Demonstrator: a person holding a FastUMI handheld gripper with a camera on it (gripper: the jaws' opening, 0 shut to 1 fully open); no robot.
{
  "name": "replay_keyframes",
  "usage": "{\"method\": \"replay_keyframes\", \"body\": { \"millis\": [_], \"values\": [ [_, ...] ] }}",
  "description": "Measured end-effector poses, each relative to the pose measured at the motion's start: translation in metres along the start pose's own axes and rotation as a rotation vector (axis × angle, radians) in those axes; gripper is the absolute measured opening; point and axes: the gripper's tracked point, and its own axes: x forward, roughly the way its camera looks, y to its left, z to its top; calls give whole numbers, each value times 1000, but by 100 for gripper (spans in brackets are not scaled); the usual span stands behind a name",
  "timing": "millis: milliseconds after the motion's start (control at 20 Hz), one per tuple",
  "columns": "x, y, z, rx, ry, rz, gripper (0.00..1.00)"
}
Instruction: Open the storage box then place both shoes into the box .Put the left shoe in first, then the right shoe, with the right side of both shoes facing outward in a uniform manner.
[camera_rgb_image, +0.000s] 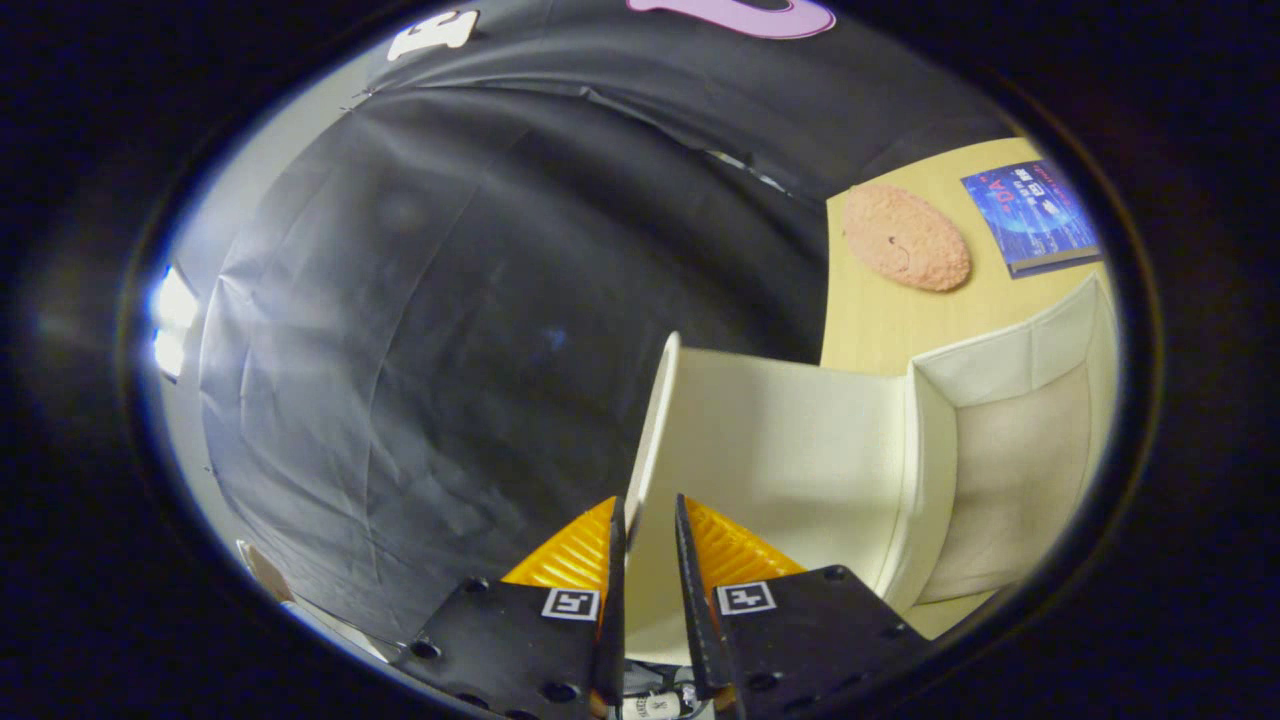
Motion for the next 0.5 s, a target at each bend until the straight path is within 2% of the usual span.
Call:
{"method": "replay_keyframes", "body": {
  "millis": [200, 500],
  "values": [
    [2, -19, 13, 24, -31, -27, 46],
    [-30, -34, 26, 38, -82, -67, 46]
  ]
}}
